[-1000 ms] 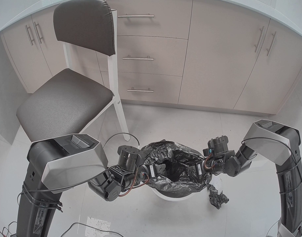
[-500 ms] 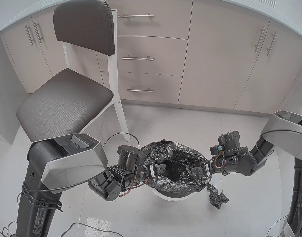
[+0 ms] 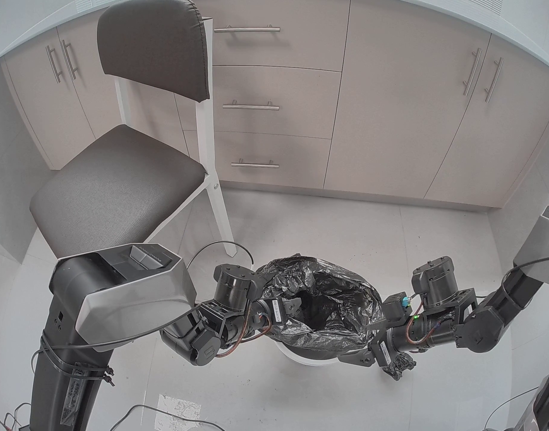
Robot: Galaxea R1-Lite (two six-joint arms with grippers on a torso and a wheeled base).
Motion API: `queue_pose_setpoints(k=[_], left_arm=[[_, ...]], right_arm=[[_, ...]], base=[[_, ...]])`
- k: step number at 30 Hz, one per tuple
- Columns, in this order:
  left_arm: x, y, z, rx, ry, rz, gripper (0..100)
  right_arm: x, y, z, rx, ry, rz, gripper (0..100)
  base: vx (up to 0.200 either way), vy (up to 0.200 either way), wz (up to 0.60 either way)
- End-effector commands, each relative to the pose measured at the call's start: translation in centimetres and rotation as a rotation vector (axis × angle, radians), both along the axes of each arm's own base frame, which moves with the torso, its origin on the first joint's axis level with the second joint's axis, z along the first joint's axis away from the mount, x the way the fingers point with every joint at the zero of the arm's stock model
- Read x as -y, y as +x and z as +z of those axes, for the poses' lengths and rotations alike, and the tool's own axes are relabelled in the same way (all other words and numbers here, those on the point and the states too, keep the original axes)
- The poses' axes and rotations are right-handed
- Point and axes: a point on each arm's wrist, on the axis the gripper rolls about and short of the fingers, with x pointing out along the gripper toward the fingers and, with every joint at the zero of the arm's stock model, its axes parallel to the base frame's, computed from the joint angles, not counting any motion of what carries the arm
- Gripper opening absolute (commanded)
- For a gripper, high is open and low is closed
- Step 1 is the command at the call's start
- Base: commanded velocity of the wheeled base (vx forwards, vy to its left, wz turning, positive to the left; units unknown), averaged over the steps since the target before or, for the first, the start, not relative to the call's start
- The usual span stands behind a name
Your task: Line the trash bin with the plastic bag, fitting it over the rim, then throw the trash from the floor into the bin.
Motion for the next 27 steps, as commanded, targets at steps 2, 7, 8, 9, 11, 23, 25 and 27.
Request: queue_pose_setpoints(k=[2, 7, 8, 9, 11, 23, 25, 27], left_arm=[[0.0, 0.0, -0.2, 0.000, 0.005, -0.002, 100], [0.0, 0.0, -0.2, 0.000, 0.007, -0.003, 100], [0.0, 0.0, -0.2, 0.000, 0.007, -0.003, 100], [0.0, 0.0, -0.2, 0.001, 0.008, -0.004, 100], [0.1, 0.0, -0.2, 0.001, 0.008, -0.006, 100], [0.1, 0.0, -0.2, 0.002, 0.010, -0.005, 100], [0.0, -0.1, -0.3, 0.001, 0.010, -0.005, 100], [0.0, -0.1, -0.3, 0.001, 0.010, -0.005, 100]], right_arm=[[-3.0, 3.6, -5.5, 0.026, 0.008, 0.044, 100], [-3.7, 5.2, -8.3, 0.056, 0.026, 0.036, 100], [-3.8, 5.3, -8.6, 0.053, 0.025, 0.036, 100], [-3.9, 5.5, -8.9, 0.052, 0.024, 0.036, 100], [-4.1, 5.9, -9.2, 0.058, 0.027, 0.038, 100], [-4.6, 6.7, -9.9, 0.058, 0.031, 0.041, 100], [-4.7, 6.0, -9.8, 0.027, 0.026, 0.063, 100], [-4.7, 5.3, -9.7, -0.003, 0.025, 0.083, 100]], base=[[0.000, 0.000, 0.00], [0.000, 0.000, 0.00], [0.000, 0.000, 0.00], [0.000, 0.000, 0.00], [0.000, 0.000, 0.00], [0.000, 0.000, 0.00], [0.000, 0.000, 0.00], [0.000, 0.000, 0.00]])
